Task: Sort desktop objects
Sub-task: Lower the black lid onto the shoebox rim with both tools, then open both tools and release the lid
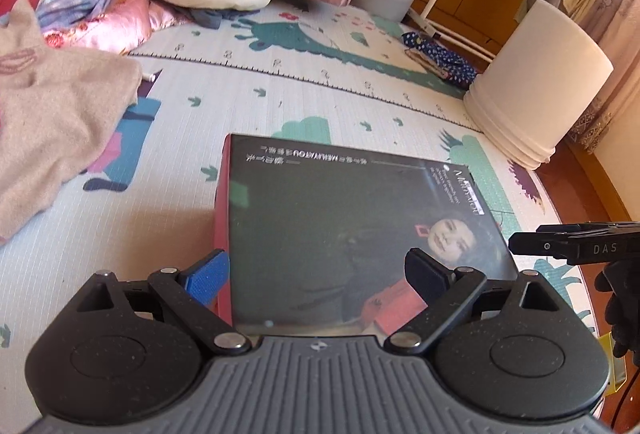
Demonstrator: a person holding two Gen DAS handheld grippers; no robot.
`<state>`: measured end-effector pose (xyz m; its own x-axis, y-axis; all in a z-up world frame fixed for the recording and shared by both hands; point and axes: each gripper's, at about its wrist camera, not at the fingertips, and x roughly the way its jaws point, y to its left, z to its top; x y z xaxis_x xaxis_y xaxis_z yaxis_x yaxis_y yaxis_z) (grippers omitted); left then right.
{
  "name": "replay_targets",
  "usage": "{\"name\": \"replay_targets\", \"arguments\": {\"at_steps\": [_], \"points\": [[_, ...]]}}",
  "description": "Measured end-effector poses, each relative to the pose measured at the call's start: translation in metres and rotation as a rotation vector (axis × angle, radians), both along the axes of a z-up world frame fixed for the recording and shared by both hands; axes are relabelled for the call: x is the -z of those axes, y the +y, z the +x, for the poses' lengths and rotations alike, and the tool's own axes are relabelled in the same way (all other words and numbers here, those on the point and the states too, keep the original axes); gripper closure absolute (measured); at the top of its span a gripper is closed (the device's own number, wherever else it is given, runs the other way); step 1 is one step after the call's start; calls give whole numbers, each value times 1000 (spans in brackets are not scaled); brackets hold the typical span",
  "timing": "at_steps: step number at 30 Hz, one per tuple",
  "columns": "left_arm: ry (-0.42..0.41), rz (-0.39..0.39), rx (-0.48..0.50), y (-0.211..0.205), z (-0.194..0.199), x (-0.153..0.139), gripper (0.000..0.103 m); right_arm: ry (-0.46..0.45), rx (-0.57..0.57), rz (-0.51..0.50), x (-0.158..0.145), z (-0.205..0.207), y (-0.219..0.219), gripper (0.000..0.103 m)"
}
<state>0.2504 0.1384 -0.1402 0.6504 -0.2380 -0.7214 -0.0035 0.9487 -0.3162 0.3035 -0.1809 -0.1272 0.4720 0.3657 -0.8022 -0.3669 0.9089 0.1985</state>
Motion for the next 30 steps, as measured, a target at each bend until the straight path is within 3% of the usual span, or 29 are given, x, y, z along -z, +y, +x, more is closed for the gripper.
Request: {"name": "replay_targets", "arguments": {"at_steps": [3,6,7,13,18,22,27,30], "points": [[-11,-17,49,-9,5,-2,8,-29,-45,21,-5,2,6,10],[32,4,105,-22,8,6,8,-10,-97,16,0,0,15,14],[48,10,122,-26,9,9,8,6,-115,16,4,-1,18,21],[98,130,199,-44,9,20,8,78,-164,2,22,-6,25,22],[110,290,293,-65,7,25,8,64,-201,-35,23,-7,30,22],[123,338,331,-72,8,28,3,60,-222,-56,24,-11,34,21],[155,331,318,-74,10,27,1,83,-209,-59,21,-14,33,20],[181,277,262,-70,8,24,1,114,-165,-61,17,-16,26,17]]}}
